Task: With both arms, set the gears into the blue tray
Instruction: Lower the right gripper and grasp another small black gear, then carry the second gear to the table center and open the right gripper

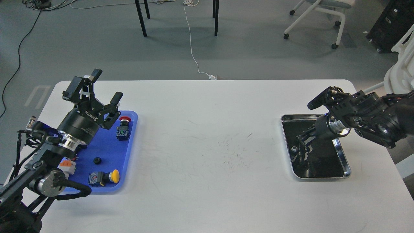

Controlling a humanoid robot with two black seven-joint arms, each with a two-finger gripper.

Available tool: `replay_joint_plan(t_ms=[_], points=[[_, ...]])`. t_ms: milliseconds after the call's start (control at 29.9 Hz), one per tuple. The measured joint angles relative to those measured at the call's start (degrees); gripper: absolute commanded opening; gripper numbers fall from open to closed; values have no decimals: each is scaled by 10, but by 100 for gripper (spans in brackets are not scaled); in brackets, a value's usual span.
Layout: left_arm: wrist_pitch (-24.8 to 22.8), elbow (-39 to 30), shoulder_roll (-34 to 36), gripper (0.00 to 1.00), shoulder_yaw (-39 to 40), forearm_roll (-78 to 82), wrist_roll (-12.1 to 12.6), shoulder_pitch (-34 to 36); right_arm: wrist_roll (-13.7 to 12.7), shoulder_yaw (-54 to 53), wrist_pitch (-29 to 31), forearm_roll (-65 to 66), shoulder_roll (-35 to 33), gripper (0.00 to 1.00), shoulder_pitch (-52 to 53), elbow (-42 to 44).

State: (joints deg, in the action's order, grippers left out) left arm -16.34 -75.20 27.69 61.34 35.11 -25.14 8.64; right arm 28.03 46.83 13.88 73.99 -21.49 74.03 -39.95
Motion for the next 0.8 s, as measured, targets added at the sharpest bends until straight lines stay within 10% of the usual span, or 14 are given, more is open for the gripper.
replay_joint_plan(t_ms=[535,802], points=[[-1,0,-1,98,-3,0,0,4,0,-88,-1,-13,-69,21,114,-125],[0,0,0,98,-1,0,0,4,0,-95,-7,-56,49,21,131,-128]])
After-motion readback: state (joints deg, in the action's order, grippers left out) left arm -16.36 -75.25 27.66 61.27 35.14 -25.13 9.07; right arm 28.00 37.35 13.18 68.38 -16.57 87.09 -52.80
